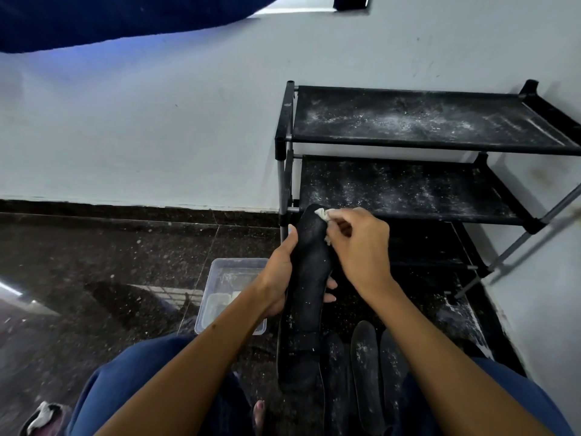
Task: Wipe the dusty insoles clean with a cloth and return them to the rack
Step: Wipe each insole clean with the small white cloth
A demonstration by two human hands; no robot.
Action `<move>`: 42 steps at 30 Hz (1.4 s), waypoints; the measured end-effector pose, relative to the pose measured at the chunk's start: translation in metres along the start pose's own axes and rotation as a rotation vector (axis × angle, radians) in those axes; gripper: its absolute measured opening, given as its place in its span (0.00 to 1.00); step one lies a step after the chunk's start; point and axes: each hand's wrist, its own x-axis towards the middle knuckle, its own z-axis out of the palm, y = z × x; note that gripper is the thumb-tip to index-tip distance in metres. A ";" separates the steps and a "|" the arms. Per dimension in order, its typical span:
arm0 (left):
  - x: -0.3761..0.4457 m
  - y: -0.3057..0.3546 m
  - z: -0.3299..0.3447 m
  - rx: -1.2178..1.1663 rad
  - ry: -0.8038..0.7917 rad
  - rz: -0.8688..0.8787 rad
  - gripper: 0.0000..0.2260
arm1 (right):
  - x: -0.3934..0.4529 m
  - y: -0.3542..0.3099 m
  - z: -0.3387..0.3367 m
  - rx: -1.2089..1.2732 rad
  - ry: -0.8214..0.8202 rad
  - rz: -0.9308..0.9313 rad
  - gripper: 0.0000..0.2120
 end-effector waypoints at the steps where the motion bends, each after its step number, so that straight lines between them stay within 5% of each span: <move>1: -0.001 0.000 0.001 0.001 0.006 0.009 0.37 | -0.003 -0.002 0.001 0.005 -0.013 -0.018 0.07; 5: -0.001 0.003 0.001 -0.068 0.038 0.057 0.34 | -0.014 -0.013 0.010 0.029 -0.119 -0.130 0.07; 10: -0.001 0.003 0.000 -0.033 0.041 0.047 0.37 | -0.002 0.001 0.006 -0.065 -0.026 0.021 0.06; 15: -0.002 0.005 -0.004 -0.073 0.035 0.074 0.37 | -0.013 -0.010 0.012 0.047 -0.211 -0.072 0.07; 21: -0.001 0.002 -0.001 0.004 0.017 0.045 0.38 | -0.002 0.000 0.005 -0.016 0.011 -0.004 0.06; 26: 0.000 0.002 -0.001 -0.035 0.052 0.079 0.35 | -0.014 -0.012 0.014 0.032 -0.142 -0.127 0.08; 31: 0.000 0.001 -0.002 0.022 0.028 0.031 0.41 | -0.005 -0.003 0.010 -0.065 0.019 -0.021 0.07; 36: -0.002 0.001 0.001 -0.050 0.061 0.081 0.35 | -0.017 -0.014 0.016 -0.009 -0.151 -0.140 0.08; 42: 0.001 -0.002 -0.003 0.070 0.027 -0.002 0.40 | -0.003 -0.001 0.005 -0.096 0.013 -0.012 0.07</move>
